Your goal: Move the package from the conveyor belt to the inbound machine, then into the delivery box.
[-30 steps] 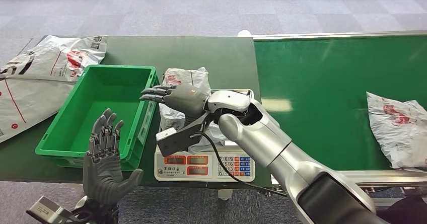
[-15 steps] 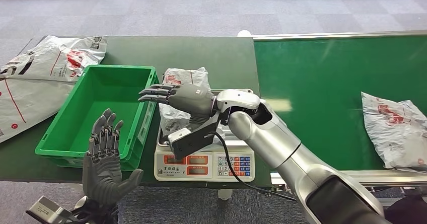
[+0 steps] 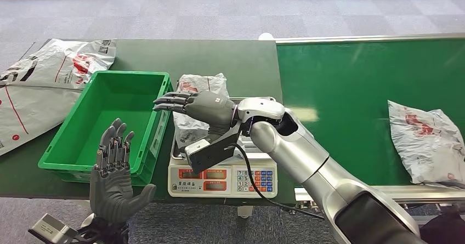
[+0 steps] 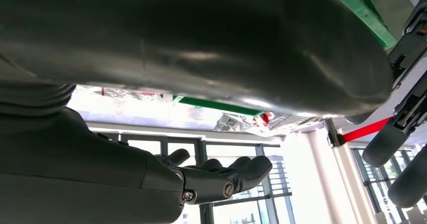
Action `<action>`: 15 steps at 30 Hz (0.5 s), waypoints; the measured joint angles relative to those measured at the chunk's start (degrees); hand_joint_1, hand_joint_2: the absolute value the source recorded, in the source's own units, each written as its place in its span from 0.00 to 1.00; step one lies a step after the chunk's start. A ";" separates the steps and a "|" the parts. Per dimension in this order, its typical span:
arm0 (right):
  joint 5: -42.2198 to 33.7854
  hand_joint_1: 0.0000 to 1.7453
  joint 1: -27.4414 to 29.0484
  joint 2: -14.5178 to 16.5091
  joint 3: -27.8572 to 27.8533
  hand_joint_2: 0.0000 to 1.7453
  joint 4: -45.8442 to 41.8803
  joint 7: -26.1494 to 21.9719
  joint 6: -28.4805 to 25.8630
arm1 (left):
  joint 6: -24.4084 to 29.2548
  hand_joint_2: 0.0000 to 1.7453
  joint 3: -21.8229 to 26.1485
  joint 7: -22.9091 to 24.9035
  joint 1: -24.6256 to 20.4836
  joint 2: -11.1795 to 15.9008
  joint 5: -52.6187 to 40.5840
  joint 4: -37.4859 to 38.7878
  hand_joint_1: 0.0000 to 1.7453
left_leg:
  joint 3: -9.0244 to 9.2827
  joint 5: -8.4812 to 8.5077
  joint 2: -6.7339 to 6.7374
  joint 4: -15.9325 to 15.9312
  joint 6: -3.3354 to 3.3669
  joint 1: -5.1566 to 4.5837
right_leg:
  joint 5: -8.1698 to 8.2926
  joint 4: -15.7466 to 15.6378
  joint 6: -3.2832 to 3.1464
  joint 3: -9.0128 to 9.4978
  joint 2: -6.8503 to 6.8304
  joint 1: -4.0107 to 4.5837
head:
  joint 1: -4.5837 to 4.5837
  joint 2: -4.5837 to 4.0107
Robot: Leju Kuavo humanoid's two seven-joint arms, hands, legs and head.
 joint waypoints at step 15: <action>0.00 0.00 0.02 -0.09 0.00 0.00 0.00 0.00 0.00 | 0.00 1.00 0.00 0.00 0.00 0.00 0.00 0.00 0.00 | 0.00 0.00 0.00 0.00 0.00 0.00 | 0.00 0.00 0.00 0.00 0.00 0.00 | 0.00 0.00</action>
